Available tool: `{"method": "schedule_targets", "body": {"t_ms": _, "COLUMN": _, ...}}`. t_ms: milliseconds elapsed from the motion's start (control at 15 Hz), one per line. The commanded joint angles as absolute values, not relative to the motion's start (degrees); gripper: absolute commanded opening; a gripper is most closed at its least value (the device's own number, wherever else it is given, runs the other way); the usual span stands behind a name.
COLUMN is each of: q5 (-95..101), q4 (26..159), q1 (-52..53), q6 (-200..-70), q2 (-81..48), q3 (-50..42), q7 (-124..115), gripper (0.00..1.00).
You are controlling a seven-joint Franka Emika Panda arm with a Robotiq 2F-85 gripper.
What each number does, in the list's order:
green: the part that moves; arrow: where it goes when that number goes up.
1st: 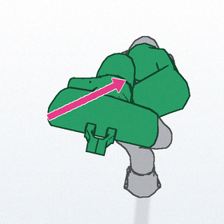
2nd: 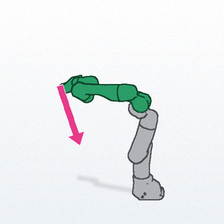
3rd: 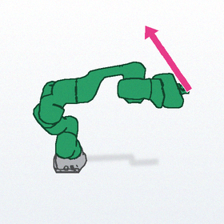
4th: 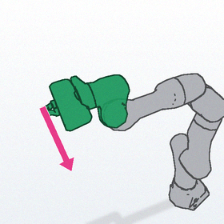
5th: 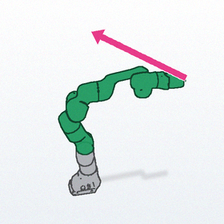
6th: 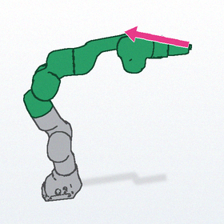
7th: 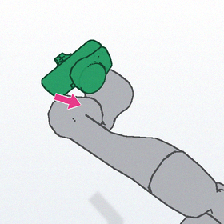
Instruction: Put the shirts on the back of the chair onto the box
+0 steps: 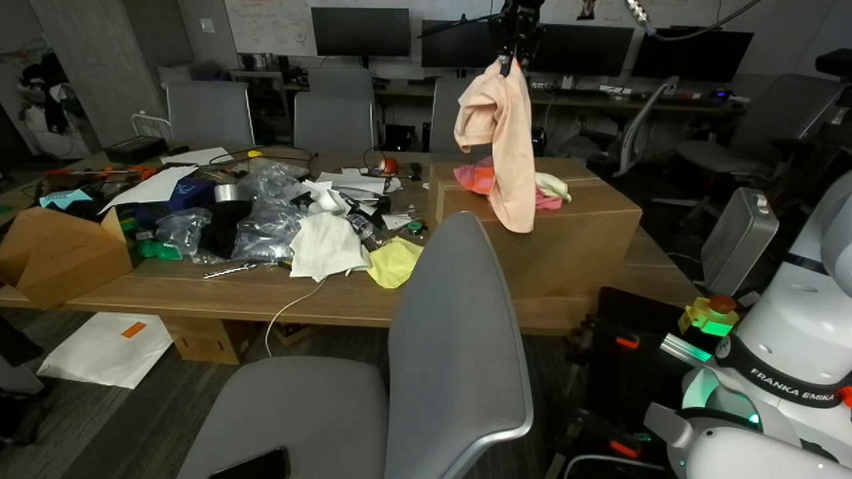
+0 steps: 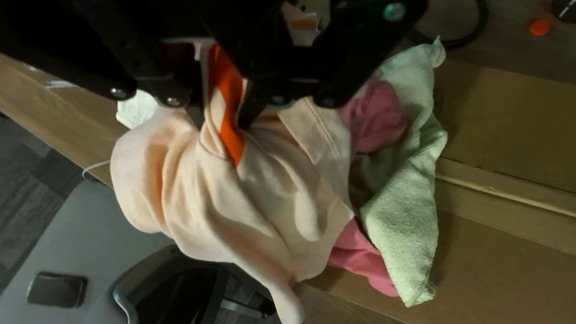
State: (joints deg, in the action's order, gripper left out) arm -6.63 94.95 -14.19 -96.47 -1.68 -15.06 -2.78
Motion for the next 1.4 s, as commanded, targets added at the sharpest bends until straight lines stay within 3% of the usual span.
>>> {"method": "schedule_targets", "body": {"t_ms": 0, "q5": -13.6, "q4": 87.8, "q1": -17.7, "q6": -95.4, "q2": -5.2, "q3": -17.8, "q7": -5.5, "gripper": 0.04}}
{"method": "schedule_targets", "body": {"t_ms": 1000, "q5": -34.5, "q4": 79.6, "q1": -28.2, "q6": -94.0, "q2": -14.2, "q3": -20.6, "q7": -8.3, "gripper": 0.04}}
{"method": "schedule_targets", "body": {"t_ms": 1067, "q5": -34.7, "q4": 79.1, "q1": -28.4, "q6": -93.6, "q2": -14.5, "q3": -20.5, "q7": -8.1, "gripper": 0.4}}
{"method": "schedule_targets", "body": {"t_ms": 1133, "q5": -34.6, "q4": 78.9, "q1": -28.5, "q6": -93.4, "q2": -14.7, "q3": -20.5, "q7": -8.1, "gripper": 0.41}}
{"method": "schedule_targets", "body": {"t_ms": 1333, "q5": -33.6, "q4": 78.0, "q1": -28.4, "q6": -93.1, "q2": -15.2, "q3": -20.2, "q7": -8.0, "gripper": 0.64}}
